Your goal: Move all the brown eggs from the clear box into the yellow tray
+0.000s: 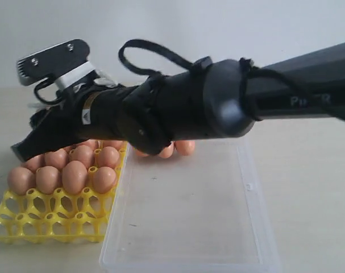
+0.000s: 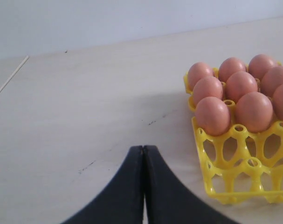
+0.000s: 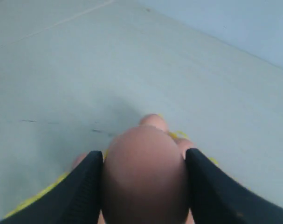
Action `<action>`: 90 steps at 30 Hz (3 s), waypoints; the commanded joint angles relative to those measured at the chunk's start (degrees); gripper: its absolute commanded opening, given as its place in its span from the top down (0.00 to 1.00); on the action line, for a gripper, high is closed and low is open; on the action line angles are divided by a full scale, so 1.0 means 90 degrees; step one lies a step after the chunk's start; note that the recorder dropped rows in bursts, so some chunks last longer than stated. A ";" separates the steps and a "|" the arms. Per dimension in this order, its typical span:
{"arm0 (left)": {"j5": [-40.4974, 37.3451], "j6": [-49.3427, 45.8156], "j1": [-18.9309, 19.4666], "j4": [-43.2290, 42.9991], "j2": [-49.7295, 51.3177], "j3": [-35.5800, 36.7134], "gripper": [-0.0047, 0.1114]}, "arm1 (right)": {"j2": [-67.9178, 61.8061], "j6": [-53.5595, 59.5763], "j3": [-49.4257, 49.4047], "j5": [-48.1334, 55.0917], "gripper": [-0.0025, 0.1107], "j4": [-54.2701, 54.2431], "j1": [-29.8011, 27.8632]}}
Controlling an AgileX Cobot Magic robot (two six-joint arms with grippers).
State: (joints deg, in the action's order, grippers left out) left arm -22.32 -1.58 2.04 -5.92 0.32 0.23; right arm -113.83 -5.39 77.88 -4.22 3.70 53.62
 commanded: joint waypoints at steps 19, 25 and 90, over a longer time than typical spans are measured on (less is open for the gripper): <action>0.0058 0.0046 -0.0048 0.0016 -0.0036 -0.0026 0.96 | -0.1880 -0.3629 0.0609 -0.2310 0.98 0.2731 0.0633; 0.0058 0.0026 -0.0048 0.0016 -0.0036 -0.0026 0.96 | -0.1971 -0.4024 0.0648 -0.2353 0.98 0.2820 0.0633; 0.0058 0.0026 -0.0048 0.0016 -0.0036 -0.0026 0.96 | -0.0457 -0.2620 0.1105 0.5330 0.50 0.1650 -0.2154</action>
State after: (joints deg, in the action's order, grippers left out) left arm -22.32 -1.58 2.04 -5.92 0.32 0.23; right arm -116.93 -28.10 87.36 46.09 19.45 35.67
